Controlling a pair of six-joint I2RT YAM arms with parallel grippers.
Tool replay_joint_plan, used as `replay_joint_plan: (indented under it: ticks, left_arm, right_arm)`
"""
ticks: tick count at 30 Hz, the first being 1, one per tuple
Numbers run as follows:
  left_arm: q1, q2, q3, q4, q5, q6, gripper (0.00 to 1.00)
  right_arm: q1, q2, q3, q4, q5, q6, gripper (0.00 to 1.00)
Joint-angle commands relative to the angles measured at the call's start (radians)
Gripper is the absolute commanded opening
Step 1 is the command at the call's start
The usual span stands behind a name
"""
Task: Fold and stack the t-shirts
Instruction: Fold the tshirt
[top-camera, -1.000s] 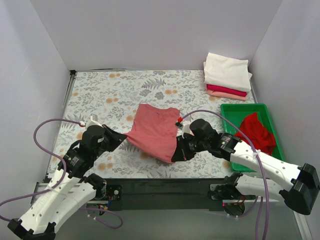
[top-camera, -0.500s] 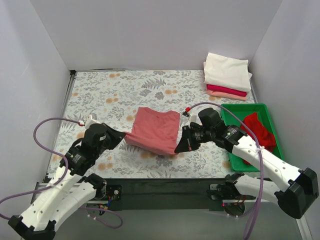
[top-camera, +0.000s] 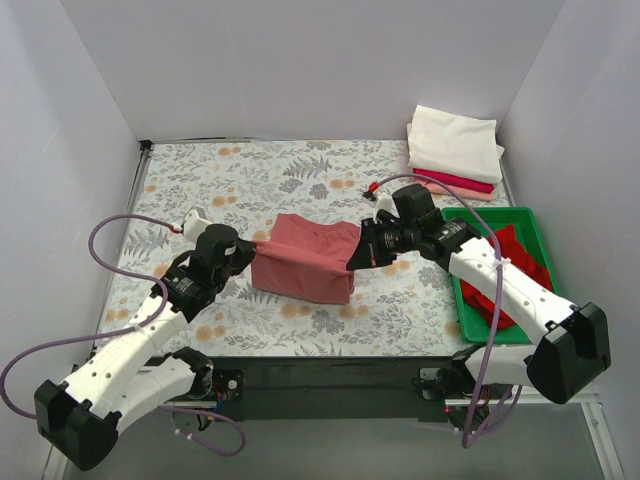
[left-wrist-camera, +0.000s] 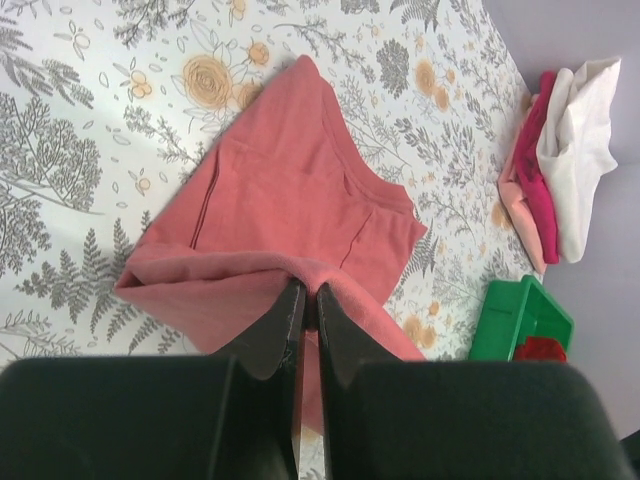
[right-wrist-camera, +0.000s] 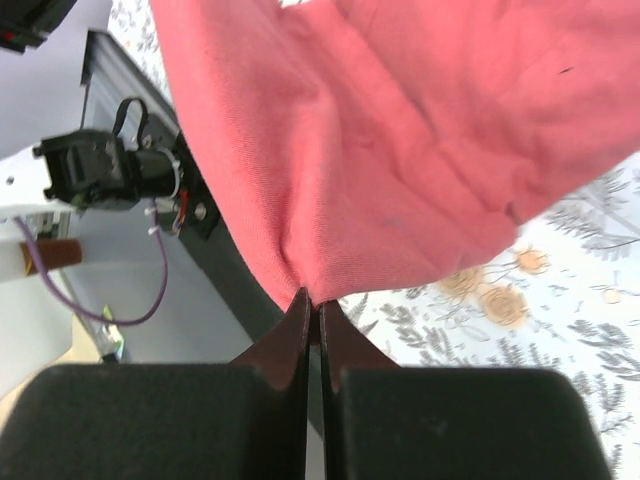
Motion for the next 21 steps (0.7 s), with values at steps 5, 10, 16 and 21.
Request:
replay_joint_plan:
  ticks: [5, 10, 16, 21]
  left_arm:
    - [0.028, 0.119, 0.098, 0.127, -0.076, 0.067, 0.00]
    - [0.070, 0.182, 0.140, 0.180, -0.052, 0.097, 0.00]
    - [0.117, 0.266, 0.166, 0.251, 0.013, 0.143, 0.00]
    - [0.140, 0.342, 0.201, 0.274, 0.031, 0.162, 0.00]
  right_arm:
    - [-0.075, 0.038, 0.088, 0.065, 0.007, -0.045, 0.01]
    - [-0.128, 0.077, 0.103, 0.095, -0.057, -0.050, 0.01]
    - [-0.183, 0.136, 0.146, 0.125, -0.109, -0.061, 0.01]
    - [-0.220, 0.221, 0.167, 0.153, -0.163, -0.062, 0.01]
